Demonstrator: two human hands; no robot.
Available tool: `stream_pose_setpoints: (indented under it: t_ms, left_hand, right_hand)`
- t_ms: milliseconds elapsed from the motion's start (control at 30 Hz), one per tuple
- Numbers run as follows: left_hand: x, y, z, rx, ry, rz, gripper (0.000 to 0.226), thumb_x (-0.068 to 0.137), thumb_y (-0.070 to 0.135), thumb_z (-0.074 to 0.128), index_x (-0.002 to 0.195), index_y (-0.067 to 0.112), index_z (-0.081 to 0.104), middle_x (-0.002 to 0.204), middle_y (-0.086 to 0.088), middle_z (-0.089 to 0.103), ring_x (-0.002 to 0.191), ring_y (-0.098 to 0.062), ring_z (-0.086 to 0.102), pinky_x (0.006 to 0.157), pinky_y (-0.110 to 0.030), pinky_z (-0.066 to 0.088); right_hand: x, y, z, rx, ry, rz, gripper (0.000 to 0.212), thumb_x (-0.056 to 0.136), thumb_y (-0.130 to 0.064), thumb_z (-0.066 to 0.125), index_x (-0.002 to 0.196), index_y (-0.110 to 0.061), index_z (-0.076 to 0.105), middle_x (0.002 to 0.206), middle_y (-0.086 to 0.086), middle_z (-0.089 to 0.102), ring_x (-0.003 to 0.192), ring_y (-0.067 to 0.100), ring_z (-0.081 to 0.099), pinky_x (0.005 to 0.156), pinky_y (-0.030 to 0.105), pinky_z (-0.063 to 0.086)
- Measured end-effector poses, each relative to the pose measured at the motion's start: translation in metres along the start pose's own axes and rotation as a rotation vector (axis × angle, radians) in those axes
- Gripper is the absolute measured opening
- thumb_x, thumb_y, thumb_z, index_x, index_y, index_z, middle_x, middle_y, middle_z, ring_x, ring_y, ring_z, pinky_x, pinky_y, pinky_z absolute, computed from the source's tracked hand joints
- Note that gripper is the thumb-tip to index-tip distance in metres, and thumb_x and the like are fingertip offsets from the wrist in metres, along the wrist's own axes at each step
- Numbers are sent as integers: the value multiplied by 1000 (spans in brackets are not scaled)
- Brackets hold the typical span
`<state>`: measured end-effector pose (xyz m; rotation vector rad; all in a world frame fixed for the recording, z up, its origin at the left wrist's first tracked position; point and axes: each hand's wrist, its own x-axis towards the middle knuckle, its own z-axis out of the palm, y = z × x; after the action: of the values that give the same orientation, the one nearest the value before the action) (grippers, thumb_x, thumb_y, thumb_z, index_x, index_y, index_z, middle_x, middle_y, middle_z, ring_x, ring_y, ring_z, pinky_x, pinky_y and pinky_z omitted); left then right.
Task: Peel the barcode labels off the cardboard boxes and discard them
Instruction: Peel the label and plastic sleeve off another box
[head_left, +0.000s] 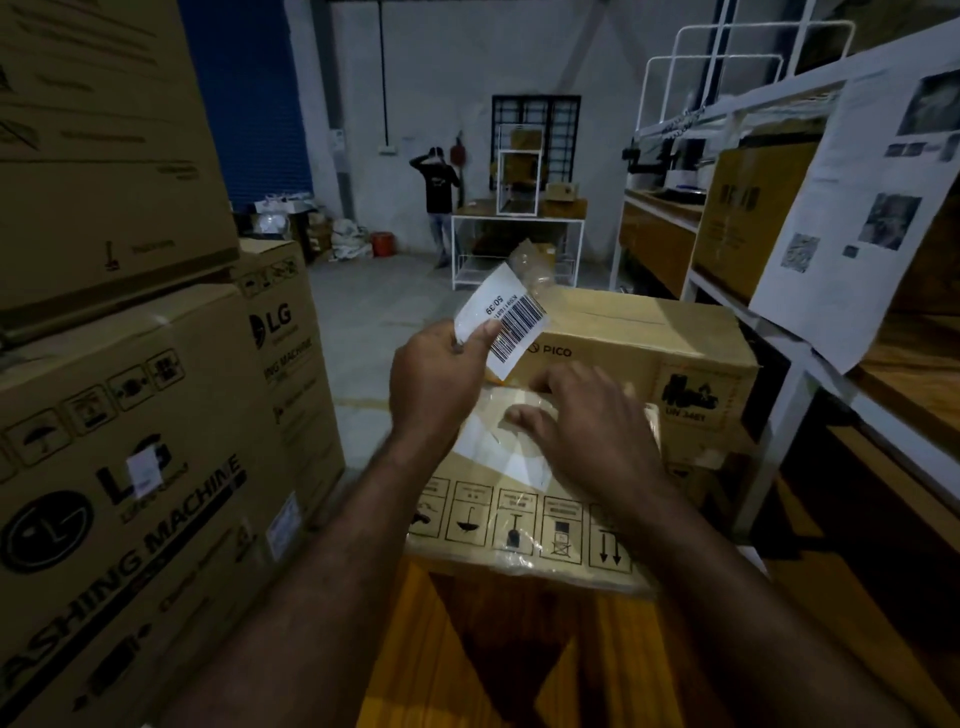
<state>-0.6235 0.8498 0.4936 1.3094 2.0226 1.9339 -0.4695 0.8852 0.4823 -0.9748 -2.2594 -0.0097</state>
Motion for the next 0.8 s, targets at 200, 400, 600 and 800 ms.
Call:
stream_pose_setpoints:
  t_ms: [200, 400, 600, 800]
  left_hand:
    - [15, -4, -4, -189, 42, -127, 33, 85, 57, 67, 79, 25, 72, 74, 2, 76, 67, -18, 74, 65, -52, 61]
    - [23, -7, -3, -220, -95, -164, 34, 83, 52, 70, 83, 19, 74, 79, 1, 77, 77, -21, 75, 75, -53, 60]
    - [31, -6, -8, -360, -64, -230, 24, 93, 39, 67, 90, 17, 74, 83, -3, 78, 78, -24, 75, 73, -51, 62]
    - [35, -16, -5, -361, 51, -221, 27, 90, 46, 67, 80, 22, 71, 78, -3, 77, 69, -23, 75, 66, -54, 61]
  right_hand:
    - [-23, -21, 14, -166, 84, -200, 15, 83, -26, 70, 97, -24, 65, 98, -3, 60, 92, 20, 55, 79, 40, 41]
    - [-3, -33, 17, -79, -51, -208, 11, 89, -32, 60, 97, -29, 67, 98, -5, 57, 95, 20, 51, 77, 38, 36]
    - [20, -42, 24, -38, -124, -107, 21, 95, -36, 43, 109, -32, 59, 111, -5, 50, 105, 19, 44, 89, 41, 36]
    - [31, -32, 23, 3, -202, -110, 19, 95, -41, 48, 109, -33, 58, 108, -8, 50, 104, 15, 46, 91, 40, 39]
